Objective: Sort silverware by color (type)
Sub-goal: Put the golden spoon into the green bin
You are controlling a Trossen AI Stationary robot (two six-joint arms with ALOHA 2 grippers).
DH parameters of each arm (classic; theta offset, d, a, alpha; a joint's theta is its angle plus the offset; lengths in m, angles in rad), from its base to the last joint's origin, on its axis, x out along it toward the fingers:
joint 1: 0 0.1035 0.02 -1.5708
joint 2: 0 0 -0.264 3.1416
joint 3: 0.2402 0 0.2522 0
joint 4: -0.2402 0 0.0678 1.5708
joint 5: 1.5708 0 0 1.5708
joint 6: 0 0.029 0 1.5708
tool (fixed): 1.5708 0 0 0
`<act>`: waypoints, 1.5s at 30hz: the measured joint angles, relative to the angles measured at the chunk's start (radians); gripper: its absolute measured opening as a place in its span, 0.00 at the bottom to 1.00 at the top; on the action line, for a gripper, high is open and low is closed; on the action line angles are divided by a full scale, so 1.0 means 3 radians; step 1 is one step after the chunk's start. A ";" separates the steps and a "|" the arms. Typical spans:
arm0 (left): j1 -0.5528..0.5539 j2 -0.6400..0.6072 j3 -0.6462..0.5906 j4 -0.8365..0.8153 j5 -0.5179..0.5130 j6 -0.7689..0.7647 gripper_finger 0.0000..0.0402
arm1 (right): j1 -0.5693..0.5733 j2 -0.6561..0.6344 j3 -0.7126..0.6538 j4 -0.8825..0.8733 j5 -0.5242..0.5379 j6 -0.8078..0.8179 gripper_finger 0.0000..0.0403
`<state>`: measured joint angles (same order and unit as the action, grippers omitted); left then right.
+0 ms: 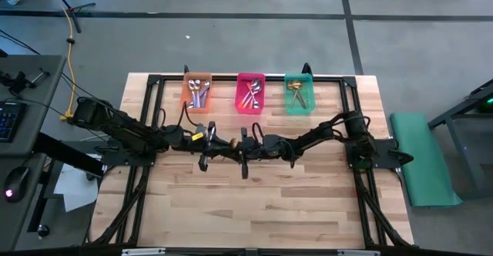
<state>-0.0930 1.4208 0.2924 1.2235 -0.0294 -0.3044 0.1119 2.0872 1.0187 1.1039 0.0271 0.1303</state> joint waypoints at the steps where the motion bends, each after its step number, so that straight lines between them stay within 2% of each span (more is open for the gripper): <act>1: 0.0002 0.0000 0.0000 0.0004 -0.0007 0.0022 0.13 | -0.0002 0.0000 0.0000 0.0003 0.0007 0.0000 0.01; 6: 0.0006 0.0000 0.0000 0.0011 -0.0040 0.0172 0.22 | -0.0033 -0.0110 0.0000 -0.0227 0.0015 -0.0013 0.00; 10: 0.0007 -0.0002 -0.0021 0.0028 -0.0052 0.0361 0.27 | -0.0062 -0.0367 -0.0001 -0.0802 0.0211 -0.0075 0.00; 15: 0.0007 -0.0003 -0.0141 0.0030 -0.0171 0.0502 0.27 | -0.0102 -0.0786 -0.0003 -0.1581 0.0476 -0.0176 0.00; 19: 0.0005 -0.0003 -0.0216 0.0041 -0.0234 0.0546 0.26 | -0.0167 -0.1238 -0.0003 -0.2417 0.0675 -0.0160 0.00; 22: 0.0005 -0.0003 -0.0231 0.0033 -0.0232 0.0586 0.25 | -0.0277 -0.1623 -0.0003 -0.3145 0.0981 0.0011 0.00; 24: 0.0004 -0.0003 -0.0236 0.0031 -0.0232 0.0592 0.24 | -0.0414 -0.1884 -0.0001 -0.3683 0.1145 0.0159 0.00; 28: 0.0025 -0.0003 -0.0237 0.0031 -0.0230 0.0589 0.24 | -0.0879 -0.2272 -0.0001 -0.4596 0.1209 0.0450 0.00; 33: 0.0028 -0.0003 -0.0237 0.0031 -0.0230 0.0587 0.24 | -0.1613 -0.2346 -0.0003 -0.5144 0.1081 0.0395 0.00; 38: 0.0028 -0.0003 -0.0237 0.0029 -0.0230 0.0531 0.23 | -0.2274 -0.2164 -0.0003 -0.5166 0.0540 0.0148 0.00; 41: 0.0028 -0.0003 -0.0237 0.0026 -0.0230 0.0527 0.23 | -0.2550 -0.2012 -0.0003 -0.5259 0.0321 0.0020 0.00; 45: 0.0028 -0.0003 -0.0237 0.0026 -0.0229 0.0528 0.23 | -0.2762 -0.1828 -0.0003 -0.5426 0.0227 -0.0131 0.00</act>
<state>-0.0845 1.4200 0.2214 1.2312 -0.0982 -0.1459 -0.7166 1.5389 1.0180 -0.5240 0.0951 0.0908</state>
